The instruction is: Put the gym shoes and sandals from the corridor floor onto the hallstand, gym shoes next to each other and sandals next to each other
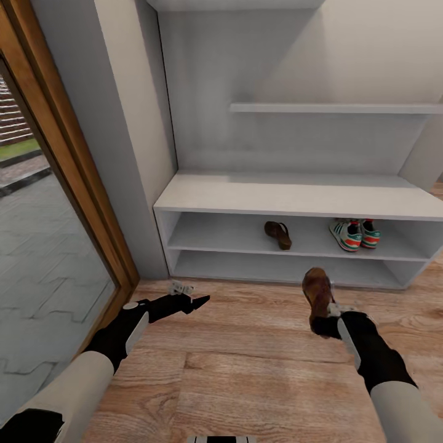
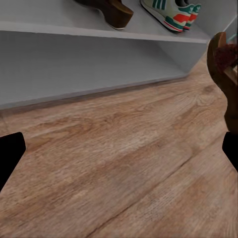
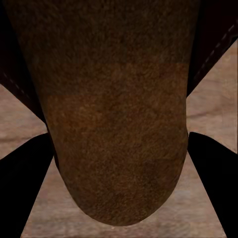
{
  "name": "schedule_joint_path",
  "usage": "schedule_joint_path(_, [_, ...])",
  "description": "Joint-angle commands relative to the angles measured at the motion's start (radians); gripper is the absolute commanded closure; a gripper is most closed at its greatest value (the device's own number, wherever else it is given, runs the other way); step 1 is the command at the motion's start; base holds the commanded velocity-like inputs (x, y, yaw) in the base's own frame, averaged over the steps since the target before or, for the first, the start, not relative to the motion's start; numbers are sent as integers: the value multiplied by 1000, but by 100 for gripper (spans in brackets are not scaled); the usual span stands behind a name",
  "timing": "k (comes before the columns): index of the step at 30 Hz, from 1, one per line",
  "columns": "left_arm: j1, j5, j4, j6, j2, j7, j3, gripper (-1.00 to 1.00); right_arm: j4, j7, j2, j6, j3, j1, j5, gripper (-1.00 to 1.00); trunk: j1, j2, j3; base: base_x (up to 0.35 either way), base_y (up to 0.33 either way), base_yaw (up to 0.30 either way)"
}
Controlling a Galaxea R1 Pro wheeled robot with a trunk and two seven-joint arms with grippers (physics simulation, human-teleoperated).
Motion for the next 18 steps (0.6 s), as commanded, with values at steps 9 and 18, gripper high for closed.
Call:
schedule_joint_path(9, [0,9,-1,10,0,-1,-6,-100,217,-2,160,17,4,-40,12,100,0,0,-1,0,0,0])
schedule_joint_path(18, [0,9,-1,10,0,-1,-6,-100,228,-2,203,68,12,-112,14,100,0,0,-1,0,0,0])
